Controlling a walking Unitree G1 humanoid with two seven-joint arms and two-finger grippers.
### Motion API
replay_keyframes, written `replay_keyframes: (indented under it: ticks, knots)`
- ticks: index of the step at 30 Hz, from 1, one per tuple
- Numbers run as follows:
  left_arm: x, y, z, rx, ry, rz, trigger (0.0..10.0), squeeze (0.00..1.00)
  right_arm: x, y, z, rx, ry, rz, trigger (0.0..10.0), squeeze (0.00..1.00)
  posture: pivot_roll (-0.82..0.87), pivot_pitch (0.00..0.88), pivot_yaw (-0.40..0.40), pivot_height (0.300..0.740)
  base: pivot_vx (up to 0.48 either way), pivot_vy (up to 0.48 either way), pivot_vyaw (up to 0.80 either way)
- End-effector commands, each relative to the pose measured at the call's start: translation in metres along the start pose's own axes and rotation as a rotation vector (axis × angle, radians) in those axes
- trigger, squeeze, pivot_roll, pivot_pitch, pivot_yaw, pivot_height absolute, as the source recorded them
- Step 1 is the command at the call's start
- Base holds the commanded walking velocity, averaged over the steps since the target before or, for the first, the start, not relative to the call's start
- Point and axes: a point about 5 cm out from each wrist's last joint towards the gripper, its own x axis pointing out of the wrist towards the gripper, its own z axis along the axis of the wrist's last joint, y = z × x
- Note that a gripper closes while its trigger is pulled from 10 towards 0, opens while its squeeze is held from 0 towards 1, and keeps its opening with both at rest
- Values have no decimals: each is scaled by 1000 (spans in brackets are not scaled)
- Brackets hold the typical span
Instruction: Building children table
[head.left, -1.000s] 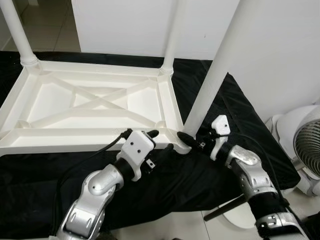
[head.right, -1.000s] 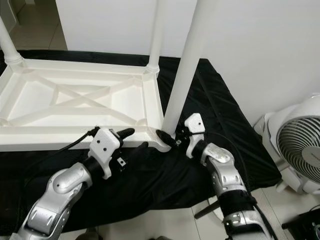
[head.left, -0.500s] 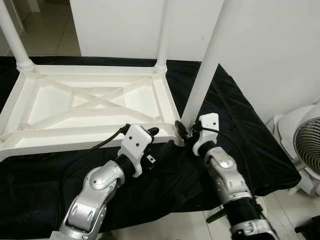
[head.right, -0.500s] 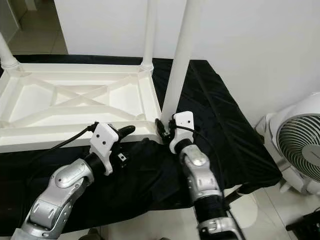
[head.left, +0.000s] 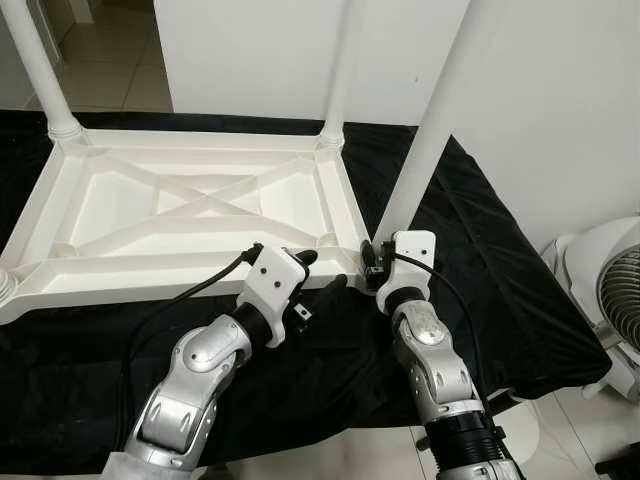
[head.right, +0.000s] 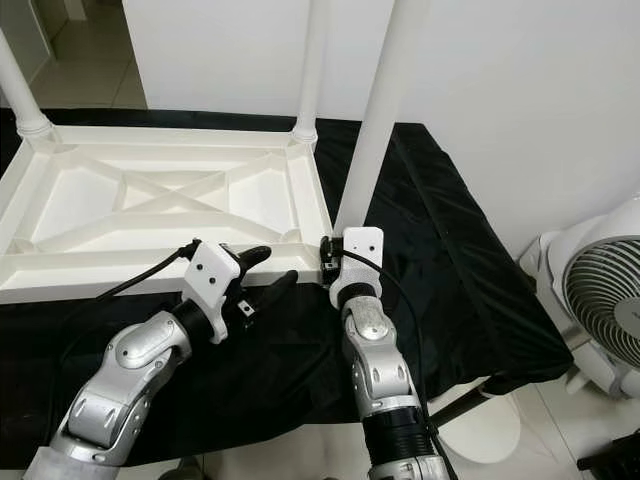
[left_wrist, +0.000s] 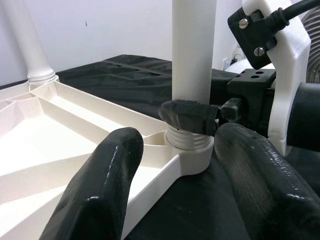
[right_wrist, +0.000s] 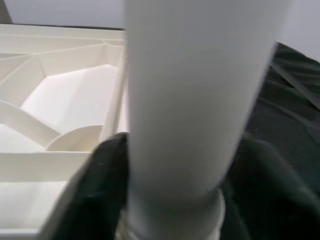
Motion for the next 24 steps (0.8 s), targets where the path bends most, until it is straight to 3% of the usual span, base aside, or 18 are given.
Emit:
replay_keyframes:
  ticks: [1,4,9,10,11,16,22,23,24]
  knots:
    - [3,3,1,14,-9,59,10000,0,-2,-10,-13,-2,60,-44,10000,1000,138,0,-105,740,0,0,0]
    - [4,5,1,34,-14,65,10000,0,0,-10,-6,20,30,-17,10000,1000,141,0,-108,740,0,0,0]
    - [6,5,3,48,-23,69,10000,0,11,-19,7,17,-21,135,10000,1000,144,0,-113,740,0,0,0]
    - [6,4,4,46,-25,67,10000,0,14,-21,9,-7,-27,184,10000,192,143,0,-114,740,0,0,0]
    - [7,3,3,42,-25,62,10000,0,16,-25,9,-42,-22,256,10000,0,143,0,-114,740,0,0,0]
    - [7,-2,1,13,-18,26,10000,0,21,-33,6,-169,-10,405,10000,0,141,0,-113,740,0,0,0]
    - [8,-5,0,6,-18,2,10000,0,25,-37,2,-233,-1,558,10000,0,143,0,-109,740,0,0,0]
    - [9,-6,0,10,-21,0,10000,0,25,-36,1,-243,3,608,9294,0,145,0,-110,740,0,0,0]
    - [9,-6,0,10,-21,0,10000,0,25,-36,1,-243,3,608,9294,0,145,0,-110,740,0,0,0]
